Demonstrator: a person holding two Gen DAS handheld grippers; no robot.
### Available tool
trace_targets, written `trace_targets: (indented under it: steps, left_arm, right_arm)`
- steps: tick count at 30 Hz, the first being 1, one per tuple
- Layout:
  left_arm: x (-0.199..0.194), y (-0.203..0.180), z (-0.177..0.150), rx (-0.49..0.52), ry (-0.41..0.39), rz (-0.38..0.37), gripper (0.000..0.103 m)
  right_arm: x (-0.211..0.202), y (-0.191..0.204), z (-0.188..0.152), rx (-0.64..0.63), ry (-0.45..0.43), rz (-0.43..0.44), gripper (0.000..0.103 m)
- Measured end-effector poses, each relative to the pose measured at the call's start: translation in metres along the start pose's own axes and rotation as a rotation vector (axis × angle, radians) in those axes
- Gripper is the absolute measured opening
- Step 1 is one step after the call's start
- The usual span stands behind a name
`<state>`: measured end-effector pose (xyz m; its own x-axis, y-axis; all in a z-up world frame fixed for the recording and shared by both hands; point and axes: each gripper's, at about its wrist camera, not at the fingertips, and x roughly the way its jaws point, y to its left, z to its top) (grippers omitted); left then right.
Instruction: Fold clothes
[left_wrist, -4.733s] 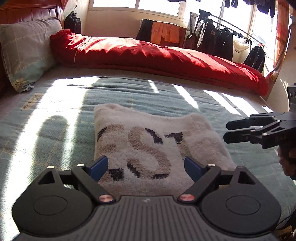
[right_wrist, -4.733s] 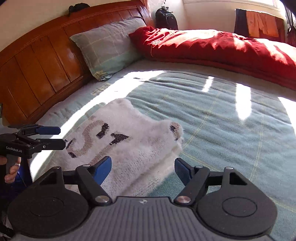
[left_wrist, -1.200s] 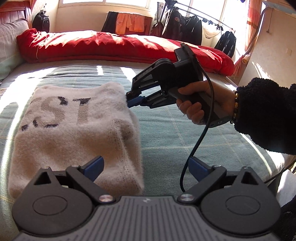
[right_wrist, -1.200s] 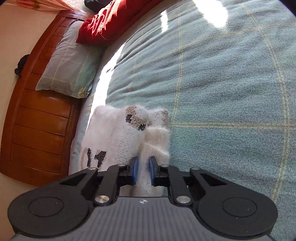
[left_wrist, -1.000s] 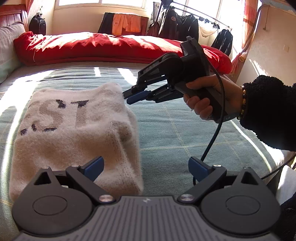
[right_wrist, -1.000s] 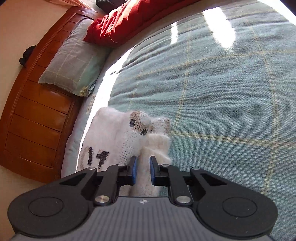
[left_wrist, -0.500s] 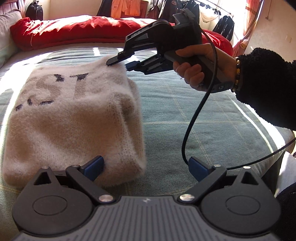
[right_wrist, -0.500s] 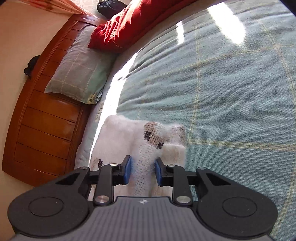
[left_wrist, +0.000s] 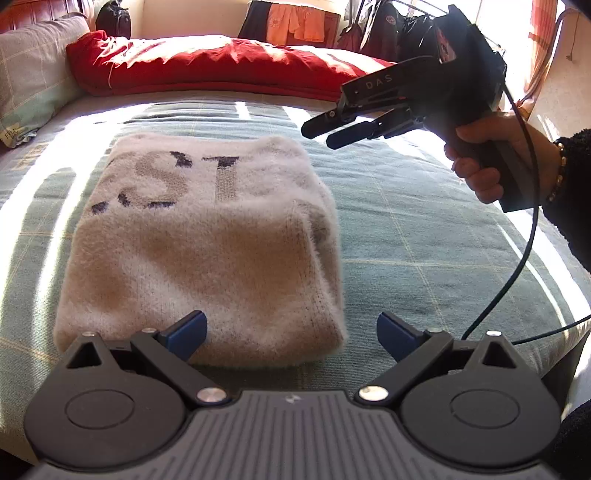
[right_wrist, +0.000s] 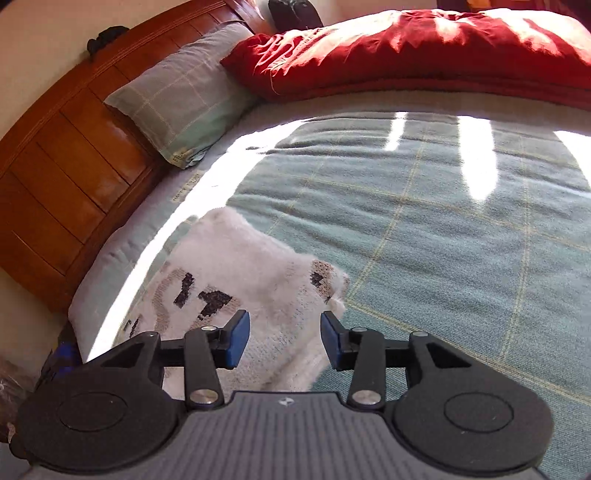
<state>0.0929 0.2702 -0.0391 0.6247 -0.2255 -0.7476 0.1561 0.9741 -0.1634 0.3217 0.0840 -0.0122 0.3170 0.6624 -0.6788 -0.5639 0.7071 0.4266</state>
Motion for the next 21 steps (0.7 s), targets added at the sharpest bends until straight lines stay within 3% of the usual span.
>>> trace_targets:
  steps: [1, 7, 9, 13, 17, 21]
  left_arm:
    - [0.004, 0.0, -0.002, -0.009, 0.009, 0.003, 0.098]
    - [0.003, -0.002, -0.005, -0.065, 0.021, 0.037, 0.098]
    - [-0.006, -0.004, -0.006, -0.082, 0.01, 0.062, 0.098]
    - [-0.028, -0.009, -0.007, -0.118, -0.016, 0.165, 0.099]
    - [-0.052, -0.02, -0.004, -0.151, -0.062, 0.276, 0.099]
    - [-0.076, -0.033, -0.001, -0.167, -0.128, 0.367, 0.1]
  right_arm:
    - [0.002, 0.011, -0.001, -0.054, 0.011, 0.003, 0.061]
    - [0.034, 0.041, -0.021, -0.201, 0.151, -0.068, 0.069]
    - [0.026, 0.045, -0.026, -0.21, 0.142, -0.07, 0.072]
    - [-0.005, 0.055, -0.031, -0.22, 0.116, -0.057, 0.085]
    - [-0.038, 0.069, -0.046, -0.302, 0.092, -0.102, 0.099]
    - [-0.07, 0.079, -0.068, -0.359, 0.081, -0.123, 0.103]
